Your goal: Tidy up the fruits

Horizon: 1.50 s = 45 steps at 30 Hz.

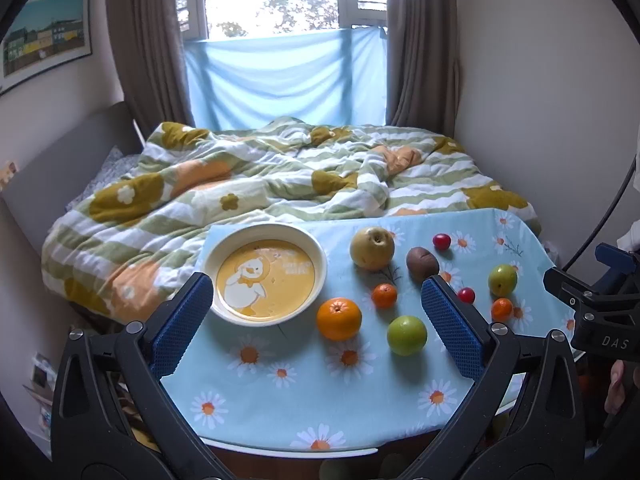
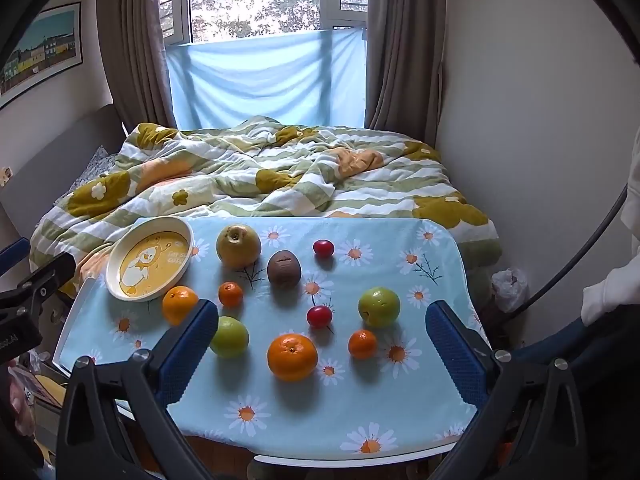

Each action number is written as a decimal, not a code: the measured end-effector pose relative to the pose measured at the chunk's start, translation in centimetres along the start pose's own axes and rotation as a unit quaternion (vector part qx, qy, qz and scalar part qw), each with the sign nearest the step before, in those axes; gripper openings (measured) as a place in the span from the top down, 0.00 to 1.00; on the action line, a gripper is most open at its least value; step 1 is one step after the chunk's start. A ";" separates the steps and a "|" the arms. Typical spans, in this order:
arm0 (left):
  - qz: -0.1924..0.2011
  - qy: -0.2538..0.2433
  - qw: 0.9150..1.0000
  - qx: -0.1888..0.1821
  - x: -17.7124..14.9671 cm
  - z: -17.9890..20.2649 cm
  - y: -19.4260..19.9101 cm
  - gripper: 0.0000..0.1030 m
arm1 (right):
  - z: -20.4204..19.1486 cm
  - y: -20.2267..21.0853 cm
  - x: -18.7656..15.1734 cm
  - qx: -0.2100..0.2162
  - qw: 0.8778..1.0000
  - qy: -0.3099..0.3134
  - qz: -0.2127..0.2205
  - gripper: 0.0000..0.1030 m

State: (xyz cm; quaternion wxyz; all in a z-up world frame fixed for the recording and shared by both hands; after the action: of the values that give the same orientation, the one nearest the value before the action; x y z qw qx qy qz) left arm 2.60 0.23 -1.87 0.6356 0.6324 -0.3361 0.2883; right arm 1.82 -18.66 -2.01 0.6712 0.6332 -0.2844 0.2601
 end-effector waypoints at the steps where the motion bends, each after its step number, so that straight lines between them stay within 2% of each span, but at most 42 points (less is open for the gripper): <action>1: 0.000 0.000 1.000 -0.001 -0.1 0.0 0.1 0.00 | 0.0 0.0 0.0 0.000 1.000 0.000 0.000 0.00; 14: 0.000 0.000 1.000 0.000 0.0 -0.1 0.1 0.00 | -1.3 0.0 -0.2 0.004 1.000 0.007 0.007 0.00; 45: 0.004 0.001 1.000 0.000 0.0 -0.6 0.0 0.00 | -1.3 0.4 -0.1 0.008 1.000 0.006 0.012 0.00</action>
State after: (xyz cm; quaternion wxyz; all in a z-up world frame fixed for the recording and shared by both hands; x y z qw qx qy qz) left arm 2.62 0.79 -1.82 0.6349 0.6308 -0.3376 0.2915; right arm 1.54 -17.29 -1.86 0.6643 0.6339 -0.2860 0.2740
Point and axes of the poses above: each gripper's, at about its wrist camera, not at the fingertips, and y roughly against the way its jaws point, z to its right, x to its top, the point moved 3 cm from there along -y, roughly the way its jaws point, and after that the axes turned 1 degree about y, right-handed, at the moved point
